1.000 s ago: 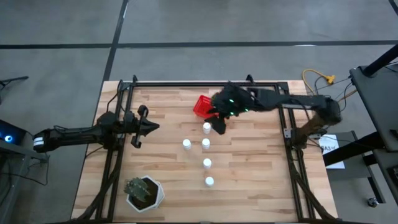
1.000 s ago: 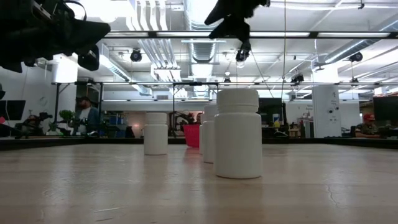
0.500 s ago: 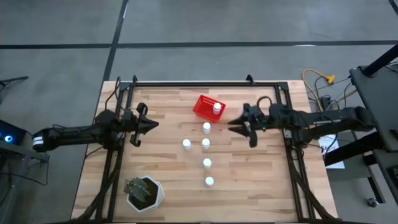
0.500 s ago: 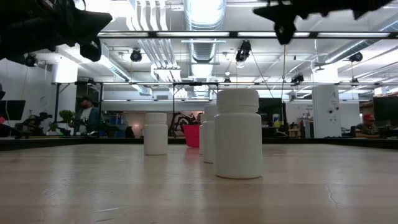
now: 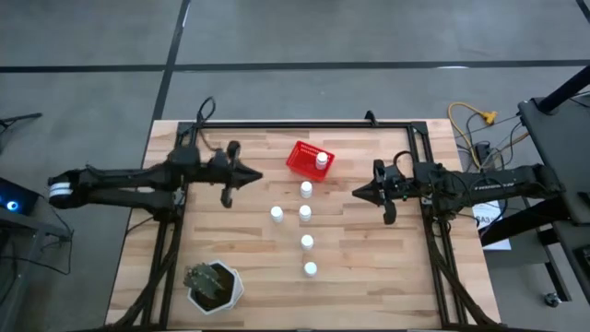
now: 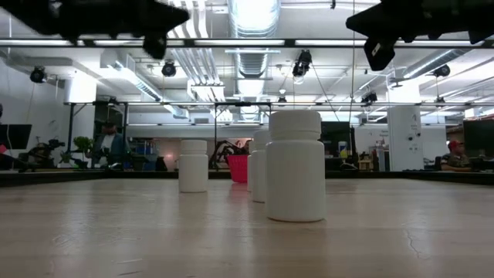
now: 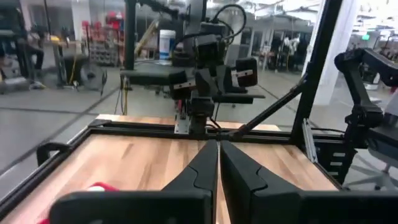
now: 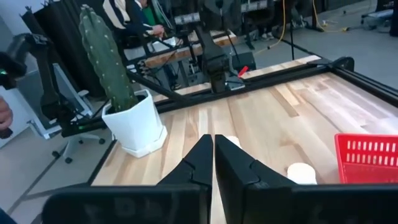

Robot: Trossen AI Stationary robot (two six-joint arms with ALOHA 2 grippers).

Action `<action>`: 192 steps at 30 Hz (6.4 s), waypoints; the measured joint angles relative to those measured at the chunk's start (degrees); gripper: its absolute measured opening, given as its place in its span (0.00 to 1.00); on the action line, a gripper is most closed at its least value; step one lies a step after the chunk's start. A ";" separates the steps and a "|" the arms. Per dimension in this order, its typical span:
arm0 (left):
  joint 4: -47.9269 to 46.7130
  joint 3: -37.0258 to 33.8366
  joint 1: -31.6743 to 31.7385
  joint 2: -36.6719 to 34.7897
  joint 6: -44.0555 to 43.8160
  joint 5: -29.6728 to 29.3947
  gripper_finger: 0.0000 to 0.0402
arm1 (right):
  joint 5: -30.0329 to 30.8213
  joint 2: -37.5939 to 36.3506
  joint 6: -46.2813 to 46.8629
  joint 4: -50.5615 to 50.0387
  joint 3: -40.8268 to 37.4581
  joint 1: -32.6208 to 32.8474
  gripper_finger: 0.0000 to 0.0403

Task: Pick and place pill bottles into a basket
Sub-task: Put the white pill bottle into the red bin

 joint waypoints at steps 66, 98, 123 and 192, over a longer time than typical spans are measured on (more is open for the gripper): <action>-45.51 40.53 1.22 46.35 20.99 -5.28 0.78 | -1.07 -0.80 7.76 -0.34 -0.07 -0.02 0.02; -62.85 39.84 -13.99 46.01 16.15 -10.98 0.78 | -0.93 -0.80 9.27 -2.66 -0.04 -0.04 0.02; -61.44 38.20 -13.88 50.53 14.65 -13.93 0.78 | -1.03 -1.24 9.29 -2.90 -0.04 -0.02 0.02; -56.77 58.96 3.54 56.03 27.51 -8.78 0.35 | 1.11 -1.19 9.12 -2.97 -0.04 -0.04 0.02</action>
